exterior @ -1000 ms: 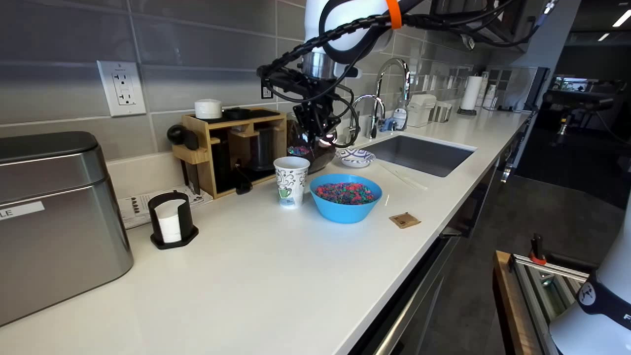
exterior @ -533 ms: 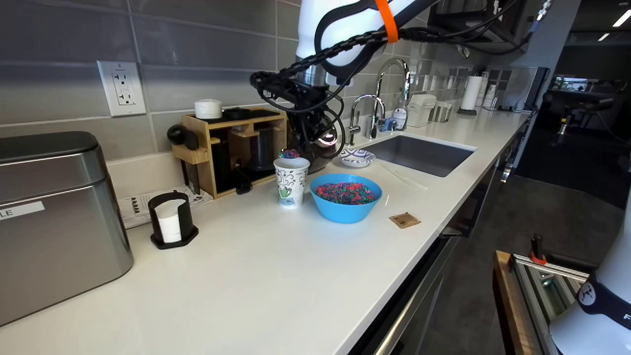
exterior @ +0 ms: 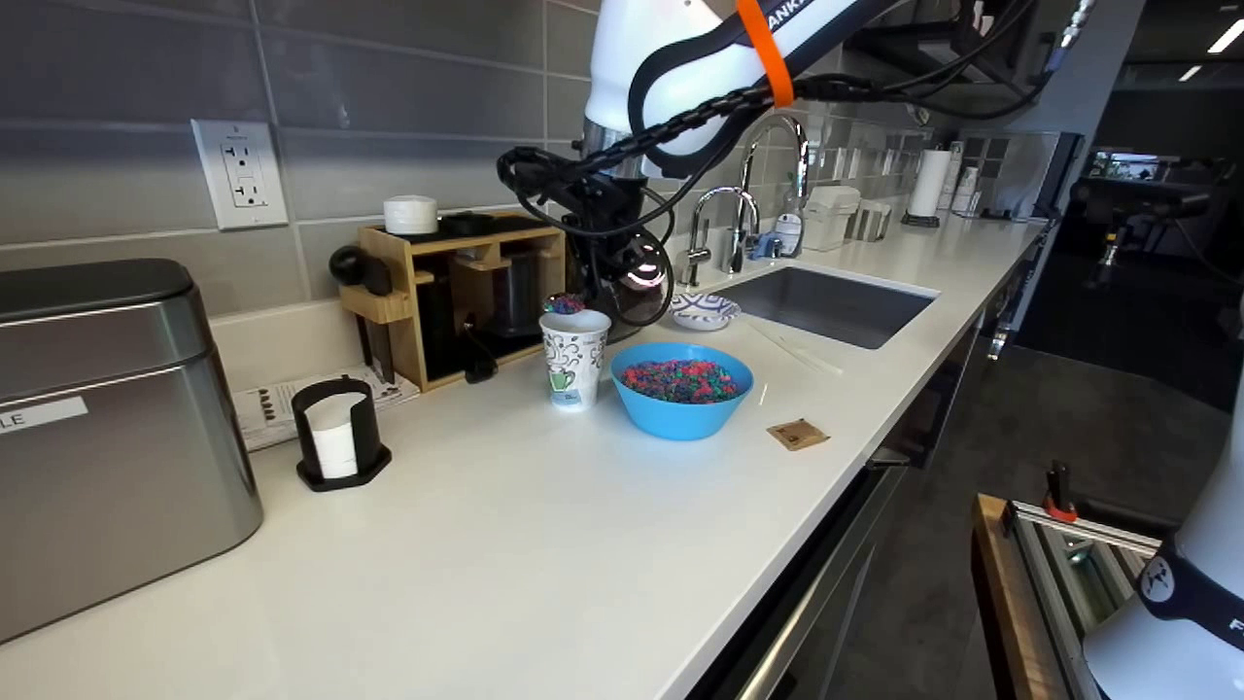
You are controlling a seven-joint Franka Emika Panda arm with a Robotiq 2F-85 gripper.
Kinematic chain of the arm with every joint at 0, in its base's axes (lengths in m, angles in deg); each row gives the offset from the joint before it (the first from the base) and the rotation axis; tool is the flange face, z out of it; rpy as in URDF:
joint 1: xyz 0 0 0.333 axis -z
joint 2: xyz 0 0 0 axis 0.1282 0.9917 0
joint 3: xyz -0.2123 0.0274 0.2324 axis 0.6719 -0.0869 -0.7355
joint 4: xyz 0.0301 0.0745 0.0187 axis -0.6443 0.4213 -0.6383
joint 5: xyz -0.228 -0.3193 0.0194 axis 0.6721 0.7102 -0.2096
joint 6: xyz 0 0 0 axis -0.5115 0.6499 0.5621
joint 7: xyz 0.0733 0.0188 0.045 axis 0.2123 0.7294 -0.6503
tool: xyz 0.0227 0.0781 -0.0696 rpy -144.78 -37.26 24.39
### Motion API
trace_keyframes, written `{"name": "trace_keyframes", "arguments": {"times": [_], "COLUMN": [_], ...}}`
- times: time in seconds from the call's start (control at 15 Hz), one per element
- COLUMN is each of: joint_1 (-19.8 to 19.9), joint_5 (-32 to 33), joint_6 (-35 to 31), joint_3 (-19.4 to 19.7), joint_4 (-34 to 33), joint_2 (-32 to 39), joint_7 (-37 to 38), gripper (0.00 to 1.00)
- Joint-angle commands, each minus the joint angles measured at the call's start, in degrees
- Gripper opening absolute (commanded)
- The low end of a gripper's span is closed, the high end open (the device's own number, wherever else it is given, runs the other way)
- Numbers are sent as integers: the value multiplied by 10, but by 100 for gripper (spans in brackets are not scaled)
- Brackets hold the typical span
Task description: Transfer a spoonful of contents from the blue bowl to the cup
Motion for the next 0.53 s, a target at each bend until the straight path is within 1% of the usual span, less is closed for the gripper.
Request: {"name": "trace_keyframes", "arguments": {"times": [0.0,0.47], "joint_1": [-14,-19], "joint_5": [29,74], "joint_6": [-48,-100], "joint_3": [12,23], "joint_4": [39,77], "joint_2": [-19,-39], "joint_7": [34,71], "gripper": [2,2]}}
